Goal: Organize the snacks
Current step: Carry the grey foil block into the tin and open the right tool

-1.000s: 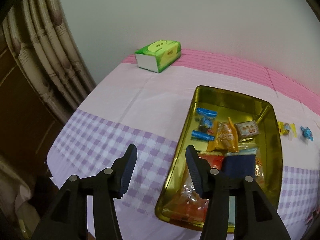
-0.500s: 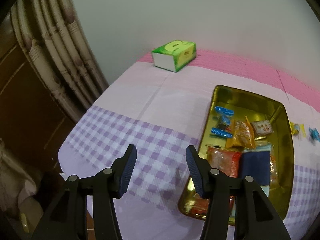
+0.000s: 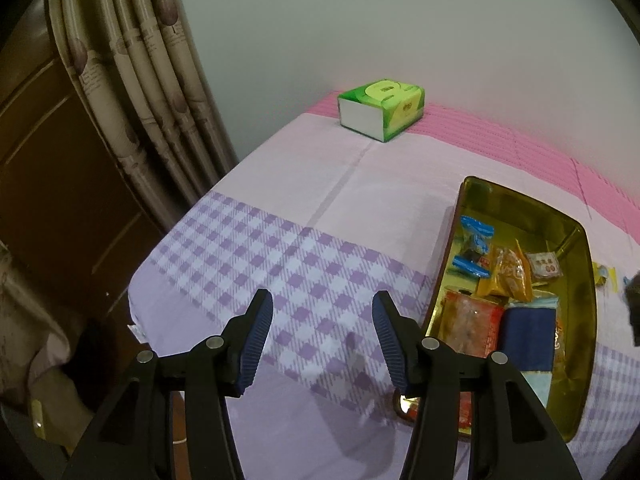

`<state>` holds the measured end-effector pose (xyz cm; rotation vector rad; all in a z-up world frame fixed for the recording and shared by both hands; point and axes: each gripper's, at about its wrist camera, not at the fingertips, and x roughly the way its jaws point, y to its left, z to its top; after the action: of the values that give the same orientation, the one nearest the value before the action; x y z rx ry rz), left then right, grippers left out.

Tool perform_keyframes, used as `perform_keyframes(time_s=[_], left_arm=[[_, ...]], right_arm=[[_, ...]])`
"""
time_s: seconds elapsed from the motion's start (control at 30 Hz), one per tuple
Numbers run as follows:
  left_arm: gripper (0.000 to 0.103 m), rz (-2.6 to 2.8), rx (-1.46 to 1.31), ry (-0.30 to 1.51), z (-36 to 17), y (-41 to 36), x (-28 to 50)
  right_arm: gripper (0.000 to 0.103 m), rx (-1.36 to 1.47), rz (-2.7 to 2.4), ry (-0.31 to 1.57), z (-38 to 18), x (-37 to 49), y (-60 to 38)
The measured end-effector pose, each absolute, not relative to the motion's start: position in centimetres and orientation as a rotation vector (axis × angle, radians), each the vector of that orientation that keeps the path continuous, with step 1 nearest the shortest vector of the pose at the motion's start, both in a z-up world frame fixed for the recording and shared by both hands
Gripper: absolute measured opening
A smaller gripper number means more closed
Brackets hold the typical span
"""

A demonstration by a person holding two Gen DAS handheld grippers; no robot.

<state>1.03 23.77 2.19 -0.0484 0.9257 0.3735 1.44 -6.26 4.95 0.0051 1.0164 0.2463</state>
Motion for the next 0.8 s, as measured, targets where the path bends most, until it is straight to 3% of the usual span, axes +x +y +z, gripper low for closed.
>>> perform_keyframes(time_s=[0.8], left_arm=[[0.057, 0.398, -0.101, 0.946, 1.8, 25.3, 1.3]], right_arm=[[0.032, -0.098, 0.32, 1.107, 0.9, 1.4, 1.9]])
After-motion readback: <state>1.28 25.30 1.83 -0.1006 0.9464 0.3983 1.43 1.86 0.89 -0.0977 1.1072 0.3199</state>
